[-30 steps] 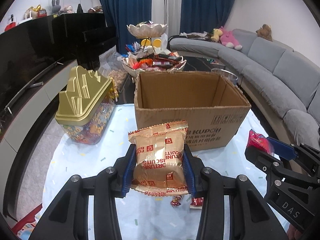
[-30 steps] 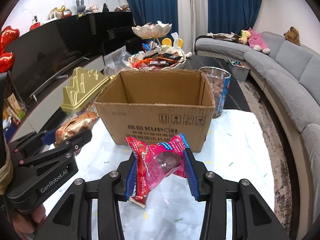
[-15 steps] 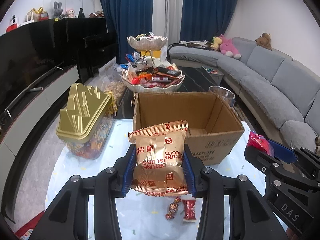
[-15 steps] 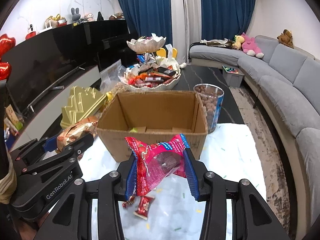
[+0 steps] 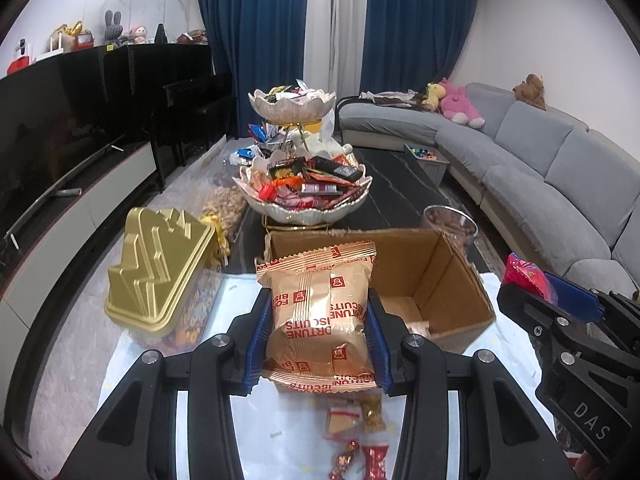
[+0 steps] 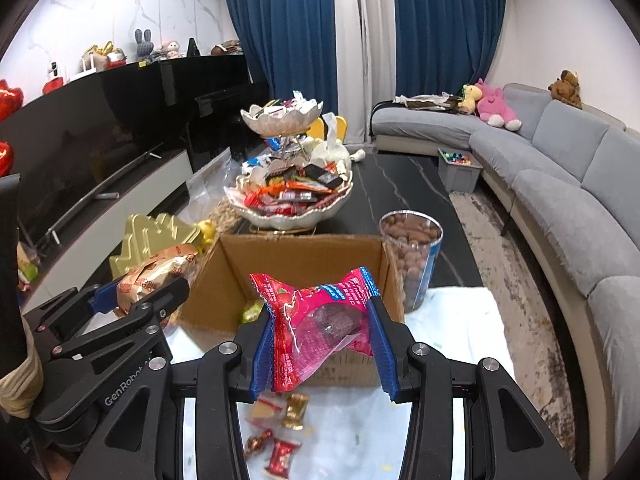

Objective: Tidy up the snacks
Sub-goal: 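Lift the fortune cookie packet and pink candy bag over the box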

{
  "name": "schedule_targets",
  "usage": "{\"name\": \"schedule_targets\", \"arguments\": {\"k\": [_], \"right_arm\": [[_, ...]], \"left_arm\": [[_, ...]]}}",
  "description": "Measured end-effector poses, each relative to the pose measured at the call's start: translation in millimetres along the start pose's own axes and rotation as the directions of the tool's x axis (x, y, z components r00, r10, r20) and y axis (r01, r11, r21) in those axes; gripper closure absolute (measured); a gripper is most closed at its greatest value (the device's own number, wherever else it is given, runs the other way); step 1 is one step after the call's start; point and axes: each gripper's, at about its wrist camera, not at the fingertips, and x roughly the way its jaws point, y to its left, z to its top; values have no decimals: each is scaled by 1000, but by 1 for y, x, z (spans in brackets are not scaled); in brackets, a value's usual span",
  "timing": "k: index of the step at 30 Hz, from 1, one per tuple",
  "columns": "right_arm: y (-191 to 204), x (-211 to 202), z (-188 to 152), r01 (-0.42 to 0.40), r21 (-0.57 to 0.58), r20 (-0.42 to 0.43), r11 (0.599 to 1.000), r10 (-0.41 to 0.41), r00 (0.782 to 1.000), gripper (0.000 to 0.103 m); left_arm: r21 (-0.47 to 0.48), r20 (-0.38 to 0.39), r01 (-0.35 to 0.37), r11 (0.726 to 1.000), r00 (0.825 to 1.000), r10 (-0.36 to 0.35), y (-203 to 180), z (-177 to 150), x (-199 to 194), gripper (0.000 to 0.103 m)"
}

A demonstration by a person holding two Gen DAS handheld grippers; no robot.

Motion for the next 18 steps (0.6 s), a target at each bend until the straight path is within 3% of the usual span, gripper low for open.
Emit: {"name": "schedule_targets", "arguments": {"k": [18], "right_arm": [[-8,43,27,22,-4,-14,1000,-22,1000,59]], "left_arm": [[12,-56,4,1000,998,-3,0,19,53,60]]}}
